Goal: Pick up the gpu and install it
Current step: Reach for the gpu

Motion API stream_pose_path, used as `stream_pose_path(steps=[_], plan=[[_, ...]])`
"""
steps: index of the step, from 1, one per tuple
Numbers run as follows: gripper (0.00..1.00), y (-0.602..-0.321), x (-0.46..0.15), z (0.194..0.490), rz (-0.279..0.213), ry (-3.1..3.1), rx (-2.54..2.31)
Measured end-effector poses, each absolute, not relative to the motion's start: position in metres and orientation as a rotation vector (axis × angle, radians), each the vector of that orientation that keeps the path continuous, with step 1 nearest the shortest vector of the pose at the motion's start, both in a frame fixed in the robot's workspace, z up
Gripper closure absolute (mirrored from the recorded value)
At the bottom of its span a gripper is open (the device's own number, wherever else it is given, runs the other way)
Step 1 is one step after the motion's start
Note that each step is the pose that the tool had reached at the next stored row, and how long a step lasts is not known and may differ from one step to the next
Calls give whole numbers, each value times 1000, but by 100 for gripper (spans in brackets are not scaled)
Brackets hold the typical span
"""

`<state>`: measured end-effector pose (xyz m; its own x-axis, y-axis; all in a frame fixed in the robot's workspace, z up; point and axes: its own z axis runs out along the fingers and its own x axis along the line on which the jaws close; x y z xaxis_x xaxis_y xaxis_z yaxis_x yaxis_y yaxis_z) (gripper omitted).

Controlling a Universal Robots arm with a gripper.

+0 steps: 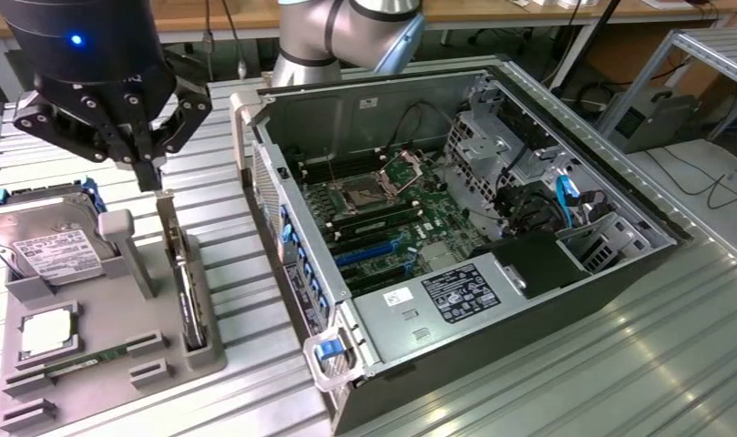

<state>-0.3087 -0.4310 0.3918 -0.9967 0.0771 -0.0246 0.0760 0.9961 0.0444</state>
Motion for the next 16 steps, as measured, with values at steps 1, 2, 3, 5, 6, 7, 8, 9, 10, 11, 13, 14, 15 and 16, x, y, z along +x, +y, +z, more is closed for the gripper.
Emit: stream_pose_path(steps=[1, 2, 3, 5, 6, 7, 8, 9, 10, 11, 13, 14, 15, 16], plan=[[89, -435, -309, 392, 68, 3112, 119], [89, -439, -309, 392, 68, 3112, 119], [89, -441, -310, 392, 68, 3112, 119], [89, -447, -310, 392, 68, 3112, 120], [89, -450, -311, 392, 68, 3112, 120], [89, -453, -311, 392, 68, 3112, 120], [89, -455, -311, 392, 67, 3112, 119], [89, -458, -312, 392, 68, 3112, 119], [89, -461, -313, 391, 68, 3112, 119], [89, -462, -313, 391, 68, 3112, 120], [89, -462, -313, 391, 68, 3112, 120], [89, -462, -313, 391, 68, 3112, 120], [89, -462, -313, 391, 68, 3112, 119], [89, -462, -313, 391, 68, 3112, 119]])
